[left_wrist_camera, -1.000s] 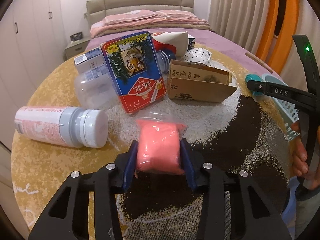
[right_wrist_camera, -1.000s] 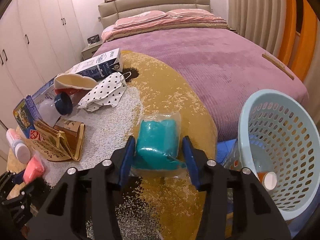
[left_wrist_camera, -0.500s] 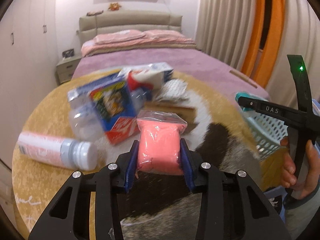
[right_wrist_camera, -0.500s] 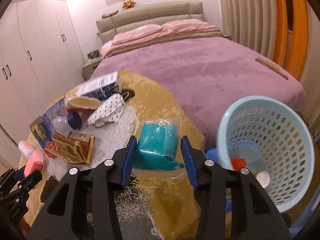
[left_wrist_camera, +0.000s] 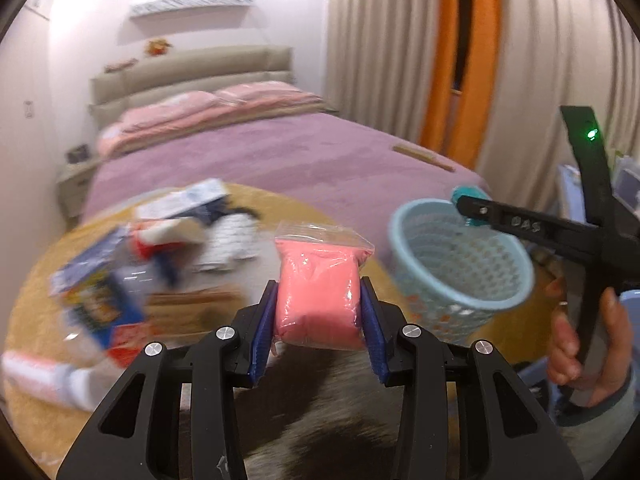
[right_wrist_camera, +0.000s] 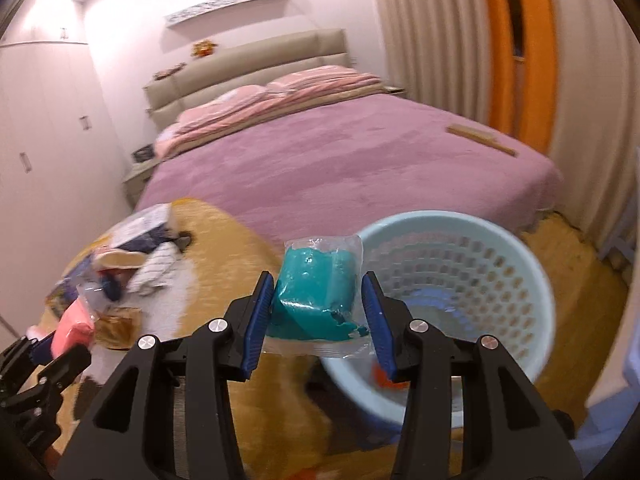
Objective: Collect trash
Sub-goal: 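Carry both packets over the blue basket and open both tools to drop them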
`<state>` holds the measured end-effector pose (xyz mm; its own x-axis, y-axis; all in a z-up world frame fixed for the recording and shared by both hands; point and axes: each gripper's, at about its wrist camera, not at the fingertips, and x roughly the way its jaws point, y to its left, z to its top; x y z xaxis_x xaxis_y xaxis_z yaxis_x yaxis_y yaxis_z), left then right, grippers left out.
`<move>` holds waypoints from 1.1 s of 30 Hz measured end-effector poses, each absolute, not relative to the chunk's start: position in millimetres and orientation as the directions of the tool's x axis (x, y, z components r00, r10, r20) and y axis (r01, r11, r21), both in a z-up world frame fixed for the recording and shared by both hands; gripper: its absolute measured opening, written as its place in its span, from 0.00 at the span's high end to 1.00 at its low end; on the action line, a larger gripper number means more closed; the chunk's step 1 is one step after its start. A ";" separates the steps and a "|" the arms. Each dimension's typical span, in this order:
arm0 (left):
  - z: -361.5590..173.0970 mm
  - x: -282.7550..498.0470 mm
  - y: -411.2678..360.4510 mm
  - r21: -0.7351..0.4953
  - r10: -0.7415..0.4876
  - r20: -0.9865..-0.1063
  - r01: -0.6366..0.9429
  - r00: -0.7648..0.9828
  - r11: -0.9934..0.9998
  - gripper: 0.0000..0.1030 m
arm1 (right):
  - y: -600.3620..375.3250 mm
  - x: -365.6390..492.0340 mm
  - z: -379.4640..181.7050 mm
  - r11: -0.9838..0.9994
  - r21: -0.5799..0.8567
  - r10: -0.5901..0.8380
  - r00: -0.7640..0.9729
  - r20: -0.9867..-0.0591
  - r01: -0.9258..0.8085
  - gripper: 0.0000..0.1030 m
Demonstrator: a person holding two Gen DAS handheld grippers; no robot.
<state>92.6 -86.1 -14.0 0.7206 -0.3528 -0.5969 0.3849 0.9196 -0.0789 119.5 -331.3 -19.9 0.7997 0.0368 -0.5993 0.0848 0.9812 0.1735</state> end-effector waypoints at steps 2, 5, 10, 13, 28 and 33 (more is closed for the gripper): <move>-17.6 99.0 -101.8 -0.099 -0.387 -0.610 0.418 0.691 0.903 0.63 | -346.2 116.6 -22.0 0.977 0.179 0.014 0.799 -0.601 0.118 0.59; -20.5 107.7 -124.4 -0.096 -0.414 -0.614 0.456 0.672 0.885 0.63 | -367.6 115.0 -26.2 0.968 0.190 -0.016 0.791 -0.611 0.166 0.59; -24.7 122.9 -159.4 -0.127 -0.472 -0.626 0.516 0.621 0.847 0.63 | -397.5 111.0 -34.7 0.951 0.199 -0.060 0.775 -0.629 0.236 0.59; -28.4 133.7 -185.4 -0.119 -0.484 -0.639 0.545 0.598 0.830 0.63 | -413.0 111.1 -41.3 0.940 0.208 -0.077 0.763 -0.641 0.270 0.59; -60.6 168.2 -262.5 -0.121 -0.501 -0.705 0.610 0.502 0.783 0.60 | -460.2 124.6 -89.8 0.883 0.250 -0.087 0.662 -0.745 0.397 0.58; -56.7 165.6 -260.8 -0.132 -0.513 -0.684 0.604 0.518 0.786 0.39 | -463.2 120.4 -88.0 0.882 0.266 -0.082 0.683 -0.726 0.388 0.43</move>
